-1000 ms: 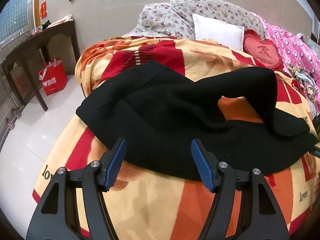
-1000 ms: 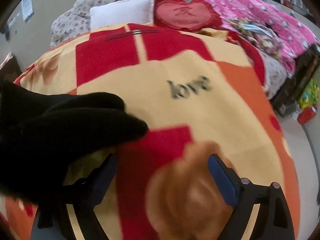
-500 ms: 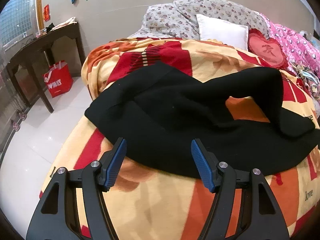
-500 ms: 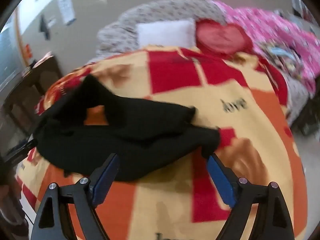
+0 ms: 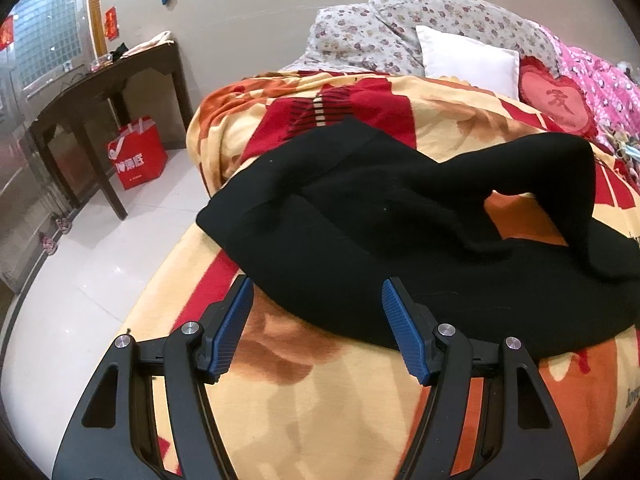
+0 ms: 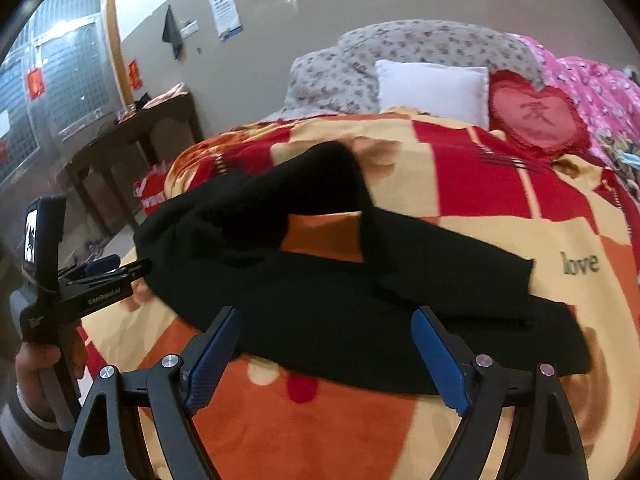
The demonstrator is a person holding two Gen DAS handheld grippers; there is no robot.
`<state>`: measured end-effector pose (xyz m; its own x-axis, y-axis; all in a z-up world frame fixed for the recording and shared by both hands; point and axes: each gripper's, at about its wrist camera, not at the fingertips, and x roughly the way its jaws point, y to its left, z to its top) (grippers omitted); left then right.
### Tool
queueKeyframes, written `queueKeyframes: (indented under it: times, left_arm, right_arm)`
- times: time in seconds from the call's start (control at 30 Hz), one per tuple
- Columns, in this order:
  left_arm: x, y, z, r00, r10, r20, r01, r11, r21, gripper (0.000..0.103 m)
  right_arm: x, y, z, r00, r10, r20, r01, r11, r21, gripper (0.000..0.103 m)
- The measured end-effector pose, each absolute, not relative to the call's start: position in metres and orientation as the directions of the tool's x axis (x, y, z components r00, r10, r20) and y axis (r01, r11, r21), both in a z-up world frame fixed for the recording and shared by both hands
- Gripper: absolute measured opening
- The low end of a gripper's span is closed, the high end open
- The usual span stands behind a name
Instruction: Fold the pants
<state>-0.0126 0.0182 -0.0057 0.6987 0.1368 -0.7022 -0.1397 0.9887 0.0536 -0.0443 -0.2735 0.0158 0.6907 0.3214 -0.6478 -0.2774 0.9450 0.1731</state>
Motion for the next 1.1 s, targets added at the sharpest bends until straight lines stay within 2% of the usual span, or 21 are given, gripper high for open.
queueKeyframes:
  times: [0.33, 0.67, 1.03, 1.1]
  left_arm:
    - [-0.018, 0.025, -0.006, 0.726, 0.186, -0.662, -0.184, 0.980, 0.073, 0.067]
    - [-0.016, 0.029, -0.012, 0.722, 0.192, -0.664, -0.191, 0.979, 0.076, 0.067]
    - [-0.011, 0.031, -0.019, 0.699, 0.154, -0.698, -0.172, 0.984, 0.045, 0.067]
    - [-0.007, 0.037, -0.022, 0.682, 0.103, -0.724, -0.155, 0.988, -0.006, 0.067]
  right_arm:
    - [-0.032, -0.260, 0.005, 0.652, 0.315, -0.690, -0.291, 0.944, 0.156, 0.086]
    - [-0.022, -0.252, -0.004, 0.629, 0.311, -0.713, -0.296, 0.943, 0.151, 0.086]
    - [-0.016, -0.239, -0.013, 0.596, 0.308, -0.741, -0.324, 0.937, 0.129, 0.086]
    - [-0.016, -0.237, -0.014, 0.597, 0.313, -0.738, -0.328, 0.936, 0.131, 0.086]
